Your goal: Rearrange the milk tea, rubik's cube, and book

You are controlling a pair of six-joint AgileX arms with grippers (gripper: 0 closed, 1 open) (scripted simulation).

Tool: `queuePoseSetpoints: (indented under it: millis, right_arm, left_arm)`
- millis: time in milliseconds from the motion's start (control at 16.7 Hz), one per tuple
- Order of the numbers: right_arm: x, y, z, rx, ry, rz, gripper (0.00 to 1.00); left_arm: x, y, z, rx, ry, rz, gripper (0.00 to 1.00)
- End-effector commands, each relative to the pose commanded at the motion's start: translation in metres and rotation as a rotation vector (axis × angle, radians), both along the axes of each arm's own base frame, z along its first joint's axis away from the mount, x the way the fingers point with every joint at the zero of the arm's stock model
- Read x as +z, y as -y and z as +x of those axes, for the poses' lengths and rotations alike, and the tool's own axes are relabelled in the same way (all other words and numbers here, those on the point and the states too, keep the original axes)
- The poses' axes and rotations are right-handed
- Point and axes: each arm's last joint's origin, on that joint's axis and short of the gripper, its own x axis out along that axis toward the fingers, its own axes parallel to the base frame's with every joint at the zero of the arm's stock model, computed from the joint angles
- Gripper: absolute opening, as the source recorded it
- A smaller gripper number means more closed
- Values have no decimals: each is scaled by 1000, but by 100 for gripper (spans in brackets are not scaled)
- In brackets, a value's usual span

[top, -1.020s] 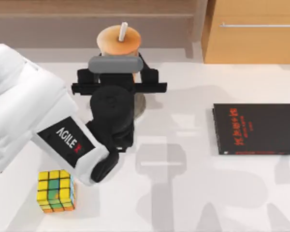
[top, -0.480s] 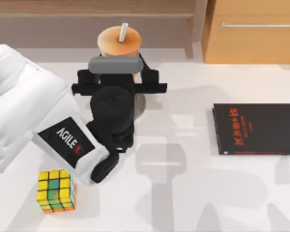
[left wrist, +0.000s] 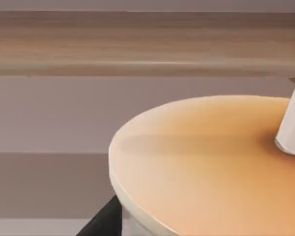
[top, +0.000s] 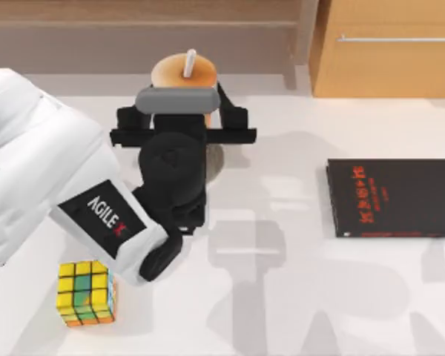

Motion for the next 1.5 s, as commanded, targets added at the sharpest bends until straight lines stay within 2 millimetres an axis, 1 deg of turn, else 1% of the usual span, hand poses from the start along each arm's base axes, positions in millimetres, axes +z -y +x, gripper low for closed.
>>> queuePoseSetpoints:
  millis: [540, 840, 900, 1140, 1260, 1500]
  right_arm:
    - [0, 0, 0, 0, 0, 0, 100]
    - [0, 0, 0, 0, 0, 0, 100]
    - [0, 0, 0, 0, 0, 0, 100]
    - [0, 0, 0, 0, 0, 0, 100]
    - [0, 0, 0, 0, 0, 0, 100]
    - [0, 0, 0, 0, 0, 0, 100]
  left_arm:
    - [0, 0, -1, 2, 1, 0, 100]
    - [0, -1, -27, 2, -1, 1, 100]
    - [0, -1, -29, 2, 0, 0, 100]
    - [-1, -2, -28, 4, -4, 4, 100]
    - [6, -2, -32, 3, -13, 13, 100]
    - [41, -3, -41, 6, 4, -3, 100]
